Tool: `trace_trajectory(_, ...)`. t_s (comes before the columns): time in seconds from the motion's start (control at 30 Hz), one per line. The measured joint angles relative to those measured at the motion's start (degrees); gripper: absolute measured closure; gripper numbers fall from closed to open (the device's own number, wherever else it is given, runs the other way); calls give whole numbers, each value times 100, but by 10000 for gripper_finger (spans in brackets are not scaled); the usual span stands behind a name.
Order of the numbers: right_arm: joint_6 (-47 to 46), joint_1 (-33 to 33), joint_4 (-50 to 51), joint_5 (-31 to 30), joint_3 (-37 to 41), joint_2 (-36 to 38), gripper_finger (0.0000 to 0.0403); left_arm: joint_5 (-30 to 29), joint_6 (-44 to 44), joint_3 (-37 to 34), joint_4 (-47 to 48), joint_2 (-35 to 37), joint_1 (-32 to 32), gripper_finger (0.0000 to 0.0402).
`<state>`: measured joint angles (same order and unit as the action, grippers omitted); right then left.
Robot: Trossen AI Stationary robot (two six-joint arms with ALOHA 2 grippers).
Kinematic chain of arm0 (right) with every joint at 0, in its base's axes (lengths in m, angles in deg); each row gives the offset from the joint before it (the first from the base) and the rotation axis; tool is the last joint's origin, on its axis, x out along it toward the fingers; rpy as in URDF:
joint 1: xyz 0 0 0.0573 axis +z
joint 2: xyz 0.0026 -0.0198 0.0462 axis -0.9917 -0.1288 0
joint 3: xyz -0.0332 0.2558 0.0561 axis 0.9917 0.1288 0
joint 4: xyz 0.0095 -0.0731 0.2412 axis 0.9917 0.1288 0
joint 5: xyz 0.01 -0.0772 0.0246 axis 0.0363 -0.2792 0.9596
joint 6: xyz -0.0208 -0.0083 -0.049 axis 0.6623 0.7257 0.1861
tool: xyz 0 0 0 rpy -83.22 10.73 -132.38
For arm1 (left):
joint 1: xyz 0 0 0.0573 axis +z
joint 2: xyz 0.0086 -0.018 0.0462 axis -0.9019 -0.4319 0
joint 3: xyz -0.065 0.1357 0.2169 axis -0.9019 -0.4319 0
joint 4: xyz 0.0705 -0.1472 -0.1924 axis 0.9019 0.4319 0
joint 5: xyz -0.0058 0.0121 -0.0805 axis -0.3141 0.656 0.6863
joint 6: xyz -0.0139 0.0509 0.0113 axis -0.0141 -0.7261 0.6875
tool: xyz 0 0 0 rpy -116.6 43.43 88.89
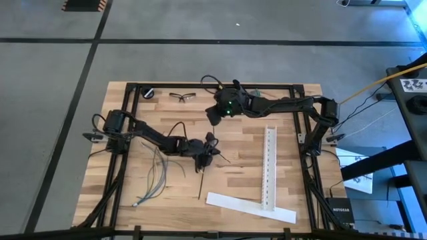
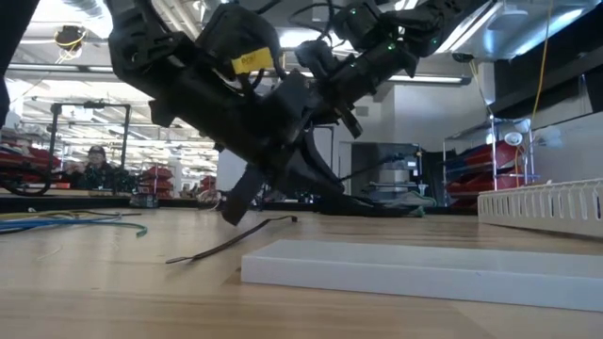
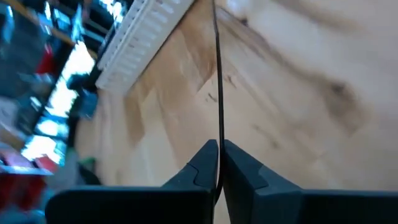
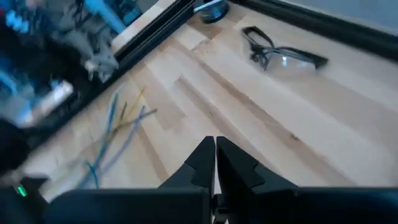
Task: Ziptie cables
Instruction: Wrap the cable wires with the black zip tie
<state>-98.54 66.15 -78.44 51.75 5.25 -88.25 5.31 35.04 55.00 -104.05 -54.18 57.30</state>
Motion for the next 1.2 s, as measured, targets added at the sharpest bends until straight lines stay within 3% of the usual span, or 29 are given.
trace_trajectory(0.23, 1150, 3, -245, 206, 103, 2, 403, -63, 1863, -223, 633, 927, -246, 402)
trace_trajectory(0.43, 1339, -8, -2101, 690, 853, 4, 403, -114, 3087, -674, 714, 1932, -306, 401)
trace_trajectory(0.67, 1633, 35, -4052, 999, 1839, 9, 403, -387, 4294, -1270, 23, 2379, -265, 401)
trace_trajectory(0.83, 2695, 360, -4259, 636, 2027, 0, 403, -320, 5148, -1376, -321, 2405, -161, 401)
trace_trajectory(1.03, 3659, 828, -4151, -144, 1807, 4, 403, -235, 5467, -1377, -369, 2404, -66, 401)
trace_trajectory(1.2, 3692, 1011, -4074, -258, 1619, 4, 403, -198, 5395, -1375, -277, 2404, -77, 401)
